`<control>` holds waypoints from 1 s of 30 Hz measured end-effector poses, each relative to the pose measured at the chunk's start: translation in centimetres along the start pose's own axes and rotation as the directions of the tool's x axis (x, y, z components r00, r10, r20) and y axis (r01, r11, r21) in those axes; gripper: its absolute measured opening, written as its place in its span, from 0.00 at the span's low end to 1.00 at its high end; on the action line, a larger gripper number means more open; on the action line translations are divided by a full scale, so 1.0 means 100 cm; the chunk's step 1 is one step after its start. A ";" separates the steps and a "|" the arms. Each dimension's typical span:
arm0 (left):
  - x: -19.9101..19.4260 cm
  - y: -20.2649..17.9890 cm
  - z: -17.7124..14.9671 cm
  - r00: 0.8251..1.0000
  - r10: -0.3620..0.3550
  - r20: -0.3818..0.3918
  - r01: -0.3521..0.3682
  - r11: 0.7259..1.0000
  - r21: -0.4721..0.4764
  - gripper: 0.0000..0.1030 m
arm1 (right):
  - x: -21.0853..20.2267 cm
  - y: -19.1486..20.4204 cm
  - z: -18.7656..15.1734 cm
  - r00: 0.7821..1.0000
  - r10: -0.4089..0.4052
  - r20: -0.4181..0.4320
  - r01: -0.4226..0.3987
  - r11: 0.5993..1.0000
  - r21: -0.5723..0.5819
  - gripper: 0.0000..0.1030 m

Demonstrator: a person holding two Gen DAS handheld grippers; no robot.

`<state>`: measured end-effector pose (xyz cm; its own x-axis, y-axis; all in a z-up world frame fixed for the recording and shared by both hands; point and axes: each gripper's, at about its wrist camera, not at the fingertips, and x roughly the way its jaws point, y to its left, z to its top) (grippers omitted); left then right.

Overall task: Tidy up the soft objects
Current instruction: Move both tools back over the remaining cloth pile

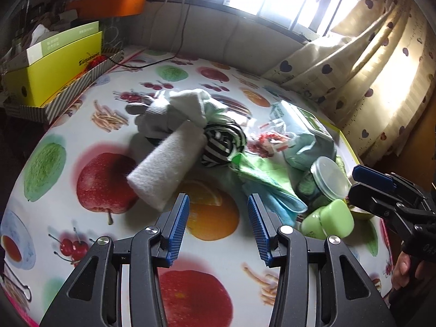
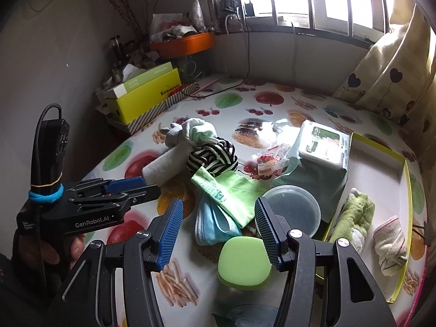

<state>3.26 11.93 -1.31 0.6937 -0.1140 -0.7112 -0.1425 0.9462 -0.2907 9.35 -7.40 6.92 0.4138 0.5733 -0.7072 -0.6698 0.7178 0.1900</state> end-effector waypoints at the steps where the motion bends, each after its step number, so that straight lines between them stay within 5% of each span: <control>1: -0.001 0.005 0.001 1.000 0.007 0.004 -0.007 1.000 -0.007 0.45 | 0.002 0.001 0.002 1.000 0.000 -0.002 0.000 1.000 0.000 0.53; 10: 0.003 0.041 0.013 0.997 0.071 0.013 -0.070 0.995 -0.069 0.45 | 0.016 0.009 0.014 1.000 0.005 -0.013 -0.005 1.000 -0.019 0.53; 16: 0.017 0.047 0.030 0.994 0.108 0.024 -0.108 0.994 -0.006 0.45 | 0.024 0.010 0.022 1.000 0.001 -0.022 -0.002 1.000 -0.020 0.53; 30: 0.069 0.044 0.029 0.995 0.071 -0.070 -0.064 0.994 0.093 0.49 | 0.070 0.020 0.066 0.997 0.004 -0.077 -0.009 0.998 -0.062 0.53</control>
<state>9.43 16.15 -5.62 0.6308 -0.0677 -0.7730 -0.1202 0.9756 -0.1836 14.92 0.67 6.88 0.3625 0.5443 -0.7565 -0.7103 0.6869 0.1539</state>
